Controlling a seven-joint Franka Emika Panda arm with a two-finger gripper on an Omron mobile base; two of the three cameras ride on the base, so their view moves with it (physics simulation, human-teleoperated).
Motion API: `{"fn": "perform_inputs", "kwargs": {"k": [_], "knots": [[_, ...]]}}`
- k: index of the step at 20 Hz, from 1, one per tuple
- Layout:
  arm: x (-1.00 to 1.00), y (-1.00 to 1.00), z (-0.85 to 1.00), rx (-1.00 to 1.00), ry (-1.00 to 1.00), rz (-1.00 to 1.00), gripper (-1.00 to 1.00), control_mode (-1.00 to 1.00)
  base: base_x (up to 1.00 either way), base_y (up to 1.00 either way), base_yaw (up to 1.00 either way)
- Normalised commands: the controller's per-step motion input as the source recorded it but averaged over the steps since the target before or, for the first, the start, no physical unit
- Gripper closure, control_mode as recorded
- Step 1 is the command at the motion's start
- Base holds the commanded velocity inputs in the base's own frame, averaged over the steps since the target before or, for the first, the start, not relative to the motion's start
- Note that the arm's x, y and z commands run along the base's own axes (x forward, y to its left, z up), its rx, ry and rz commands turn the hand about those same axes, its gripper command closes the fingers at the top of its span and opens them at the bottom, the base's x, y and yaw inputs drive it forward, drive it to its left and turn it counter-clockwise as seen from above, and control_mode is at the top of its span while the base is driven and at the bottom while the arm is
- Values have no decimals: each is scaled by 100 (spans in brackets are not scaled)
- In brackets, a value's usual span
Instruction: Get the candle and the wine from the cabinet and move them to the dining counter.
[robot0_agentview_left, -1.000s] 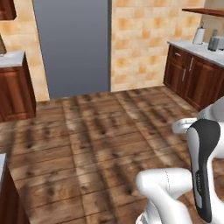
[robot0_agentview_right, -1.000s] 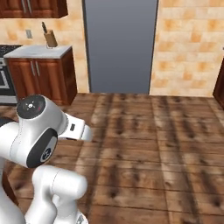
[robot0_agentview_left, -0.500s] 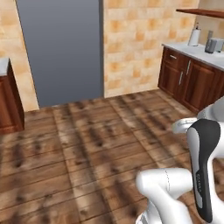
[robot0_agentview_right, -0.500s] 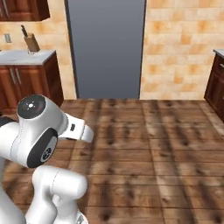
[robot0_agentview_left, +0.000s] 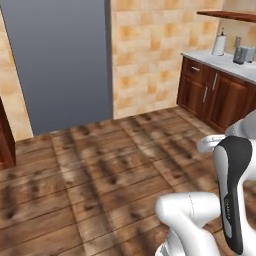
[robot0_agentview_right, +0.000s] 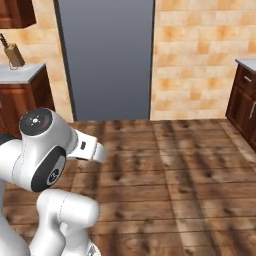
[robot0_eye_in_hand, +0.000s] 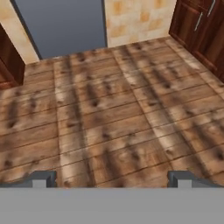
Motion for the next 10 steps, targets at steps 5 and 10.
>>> {"fn": "perform_inputs", "kwargs": {"k": [5, 10], "knots": [[0, 0, 0, 0, 0, 0, -100, 100, 66, 12, -28], [0, 0, 0, 0, 0, 0, -100, 100, 56, 15, -42]]}}
